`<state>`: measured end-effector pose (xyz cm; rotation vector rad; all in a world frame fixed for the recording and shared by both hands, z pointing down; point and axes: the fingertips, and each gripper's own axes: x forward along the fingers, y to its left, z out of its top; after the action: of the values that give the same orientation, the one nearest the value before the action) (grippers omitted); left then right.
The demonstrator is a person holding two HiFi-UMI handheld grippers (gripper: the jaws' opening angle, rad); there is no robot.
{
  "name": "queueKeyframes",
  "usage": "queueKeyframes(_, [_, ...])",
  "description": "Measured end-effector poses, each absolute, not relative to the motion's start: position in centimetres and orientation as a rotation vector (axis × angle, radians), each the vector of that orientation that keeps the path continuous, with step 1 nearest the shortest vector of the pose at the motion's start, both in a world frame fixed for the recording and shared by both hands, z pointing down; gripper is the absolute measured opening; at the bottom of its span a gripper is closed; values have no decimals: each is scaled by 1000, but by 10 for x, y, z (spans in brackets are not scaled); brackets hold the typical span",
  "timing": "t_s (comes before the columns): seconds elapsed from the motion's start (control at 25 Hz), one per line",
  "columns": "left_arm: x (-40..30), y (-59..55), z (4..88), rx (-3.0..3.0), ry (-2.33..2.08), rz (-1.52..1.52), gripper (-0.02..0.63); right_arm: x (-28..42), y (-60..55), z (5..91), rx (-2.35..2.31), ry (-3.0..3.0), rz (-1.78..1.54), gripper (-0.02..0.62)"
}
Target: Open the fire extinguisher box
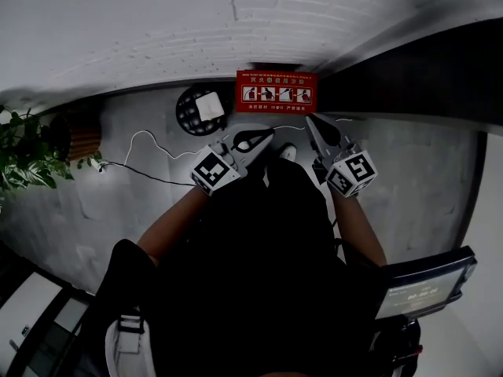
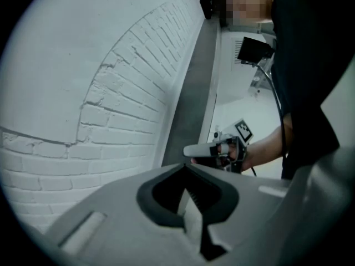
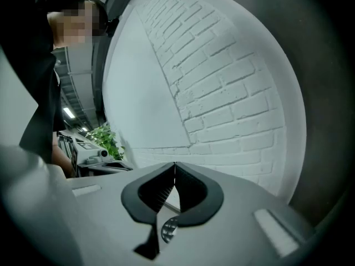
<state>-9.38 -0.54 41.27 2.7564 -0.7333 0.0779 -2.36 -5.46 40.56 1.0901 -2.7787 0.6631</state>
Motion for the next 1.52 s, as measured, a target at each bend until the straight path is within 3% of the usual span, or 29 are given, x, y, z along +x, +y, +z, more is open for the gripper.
queueKeyframes(0.2, [-99,-11,436,2741,-705,141,3,-18,-59,460,1105,-2666,731,9])
queueKeyframes(0.96, [-47,-44,600,2613,-741,424,3,36,-60,751,1361,-2183,1521,11])
queueKeyframes(1.4, [-16,-38,643,2554,-711,437,3,73,-50,865,1611,-1891,2009,146])
queueKeyframes(1.52, [-11,-37,652,2542,-706,447,3,80,-53,883,1649,-1836,2082,150])
